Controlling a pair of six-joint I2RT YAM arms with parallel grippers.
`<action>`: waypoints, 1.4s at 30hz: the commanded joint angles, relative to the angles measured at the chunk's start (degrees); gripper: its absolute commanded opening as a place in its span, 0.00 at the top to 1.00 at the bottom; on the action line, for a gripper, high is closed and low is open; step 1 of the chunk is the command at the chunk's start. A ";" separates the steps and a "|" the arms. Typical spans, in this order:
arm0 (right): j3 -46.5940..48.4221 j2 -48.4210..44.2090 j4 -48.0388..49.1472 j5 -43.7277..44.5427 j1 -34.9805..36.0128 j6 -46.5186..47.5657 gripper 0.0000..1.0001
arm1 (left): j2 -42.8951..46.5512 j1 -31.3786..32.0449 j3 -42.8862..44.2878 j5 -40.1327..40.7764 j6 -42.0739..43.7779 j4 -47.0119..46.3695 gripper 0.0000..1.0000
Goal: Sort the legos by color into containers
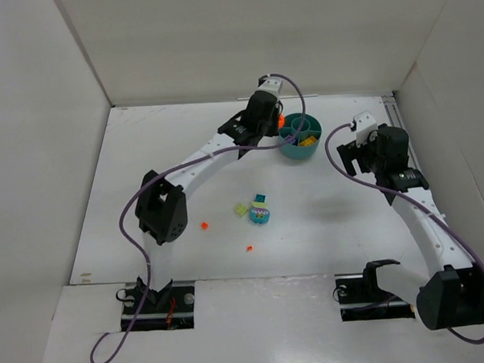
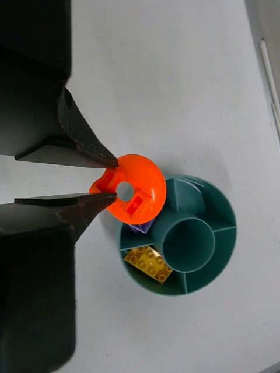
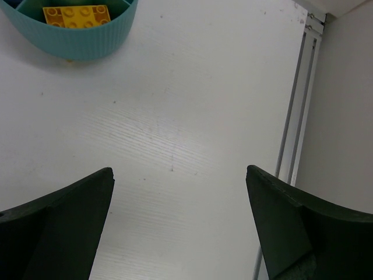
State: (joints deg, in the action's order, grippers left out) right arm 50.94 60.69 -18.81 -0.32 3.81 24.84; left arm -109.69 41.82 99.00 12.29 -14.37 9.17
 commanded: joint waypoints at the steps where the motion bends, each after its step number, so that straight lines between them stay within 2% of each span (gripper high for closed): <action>1: 1.01 0.66 1.93 -0.56 -1.52 0.03 0.00 | -4.64 -0.16 11.08 -4.82 6.19 -1.17 0.88; 5: 1.01 0.66 1.41 0.75 -1.53 0.56 0.00 | -13.87 -2.53 23.74 -8.77 6.20 0.76 0.88; 8: 1.01 0.66 1.41 0.76 -2.06 0.56 0.00 | -19.41 -4.02 29.47 -12.46 4.88 -0.55 0.88; 12: 0.48 0.13 1.41 0.76 -2.06 0.56 0.00 | -24.51 -4.65 33.61 -12.47 2.25 -5.47 0.83; 15: 0.48 0.13 1.93 -0.03 -2.06 0.56 0.00 | -27.94 -5.26 37.30 -13.43 1.45 -6.71 0.83; 24: 0.48 2.42 2.46 -1.09 -2.58 1.09 0.00 | -30.50 -5.79 36.79 -17.83 0.22 -8.47 0.82; 35: 0.48 3.56 2.46 -1.62 -2.58 1.09 0.00 | -31.73 -5.27 34.42 -18.45 -0.31 -7.24 0.82; 42: 0.48 3.56 2.99 -2.14 -2.58 1.09 0.00 | -30.67 -5.26 33.36 -17.30 -0.31 -6.09 0.64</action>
State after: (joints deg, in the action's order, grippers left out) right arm 50.92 64.36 -18.79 -1.54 1.54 25.71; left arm -141.91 36.29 132.97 -5.21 -14.35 4.21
